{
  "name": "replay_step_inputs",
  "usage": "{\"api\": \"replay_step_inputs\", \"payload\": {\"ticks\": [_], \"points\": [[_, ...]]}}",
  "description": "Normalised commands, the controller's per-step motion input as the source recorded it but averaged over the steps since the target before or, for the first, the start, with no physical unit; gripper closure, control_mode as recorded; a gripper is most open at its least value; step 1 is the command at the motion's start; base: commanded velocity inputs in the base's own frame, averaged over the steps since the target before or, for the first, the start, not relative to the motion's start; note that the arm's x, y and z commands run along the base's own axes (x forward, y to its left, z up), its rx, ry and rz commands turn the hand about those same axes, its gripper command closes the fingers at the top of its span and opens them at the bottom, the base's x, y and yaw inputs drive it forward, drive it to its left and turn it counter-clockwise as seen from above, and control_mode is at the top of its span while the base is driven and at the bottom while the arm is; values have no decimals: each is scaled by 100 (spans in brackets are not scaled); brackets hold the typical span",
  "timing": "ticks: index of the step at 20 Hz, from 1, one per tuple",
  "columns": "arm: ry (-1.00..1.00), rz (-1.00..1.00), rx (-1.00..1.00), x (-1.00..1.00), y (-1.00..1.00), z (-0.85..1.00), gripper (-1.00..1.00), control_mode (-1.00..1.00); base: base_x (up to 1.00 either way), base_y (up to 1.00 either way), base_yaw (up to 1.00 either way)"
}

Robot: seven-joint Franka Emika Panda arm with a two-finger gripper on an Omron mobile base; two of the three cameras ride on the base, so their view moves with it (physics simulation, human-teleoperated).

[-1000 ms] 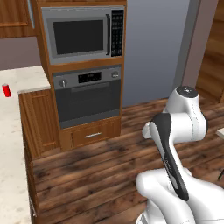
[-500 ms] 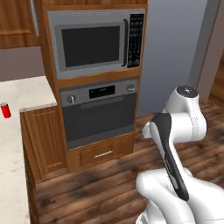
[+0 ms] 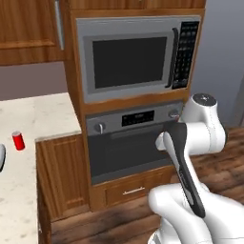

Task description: Four empty soda cans are scattered around the kitchen. Gather all the cans and cluster them next to the stove for recycling.

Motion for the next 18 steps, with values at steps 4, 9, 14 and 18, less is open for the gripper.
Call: {"api": "replay_step_inputs", "payload": {"ticks": [4, 9, 14, 18], "points": [[0, 0, 0, 0, 0, 0, -100, 100, 34, 0, 59], [0, 0, 0, 0, 0, 0, -100, 100, 31, 0, 61], [0, 0, 0, 0, 0, 0, -100, 100, 46, 0, 59], [0, 0, 0, 0, 0, 0, -100, 100, 54, 0, 56]]}}
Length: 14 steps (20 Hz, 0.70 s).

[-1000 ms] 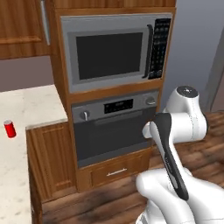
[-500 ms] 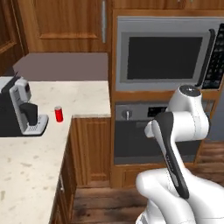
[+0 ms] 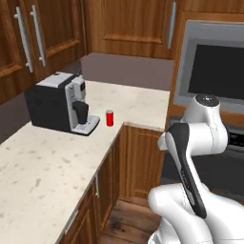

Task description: Four empty soda cans are scattered around the kitchen. Gather all the cans and cluster them next to the stove for recycling.

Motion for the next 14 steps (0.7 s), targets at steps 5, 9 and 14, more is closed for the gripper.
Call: {"api": "replay_step_inputs", "payload": {"ticks": [5, 9, 14], "points": [[0, 0, 0, 0, 0, 0, -100, 100, 53, -6, 51], [0, 0, 0, 0, 0, 0, -100, 100, 56, -8, 39], [0, 0, 0, 0, 0, 0, -100, 100, 60, -9, 29]]}}
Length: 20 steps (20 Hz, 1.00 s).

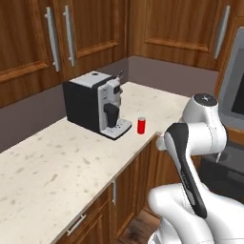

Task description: Four empty soda cans are scattered around the kitchen. Gather all the cans and cluster them next to the stove for recycling.

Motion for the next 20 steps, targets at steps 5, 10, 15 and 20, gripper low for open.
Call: {"api": "replay_step_inputs", "payload": {"ticks": [5, 10, 15, 20], "points": [[0, 0, 0, 0, 0, 0, -100, 100, 69, 0, 12], [0, 0, 0, 0, 0, 0, -100, 100, 70, -13, 10], [0, 0, 0, 0, 0, 0, -100, 100, 36, -35, 14], [0, 0, 0, 0, 0, 0, -100, 100, 12, -14, 10]]}}
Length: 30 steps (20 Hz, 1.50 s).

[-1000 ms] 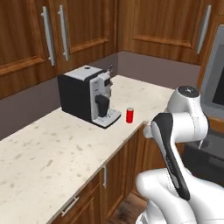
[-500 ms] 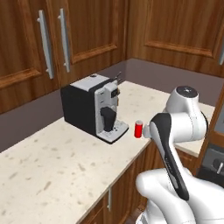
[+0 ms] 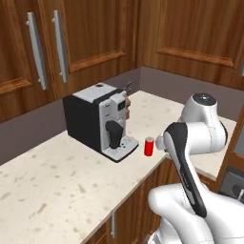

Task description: Four empty soda cans are scattered around the kitchen. Gather all the cans and cluster them next to the stove for recycling.

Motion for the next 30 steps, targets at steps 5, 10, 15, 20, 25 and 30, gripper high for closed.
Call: {"api": "replay_step_inputs", "payload": {"ticks": [5, 10, 15, 20, 25, 30], "points": [[0, 0, 0, 0, 0, 0, -100, 100, 18, -20, 24], [0, 0, 0, 0, 0, 0, -100, 100, 14, -37, 27], [0, 0, 0, 0, 0, 0, -100, 100, 16, -40, 26], [0, 0, 0, 0, 0, 0, -100, 100, 17, -21, 21], [0, 0, 0, 0, 0, 0, -100, 100, 26, -3, 13], [0, 0, 0, 0, 0, 0, -100, 100, 33, -4, 5]]}}
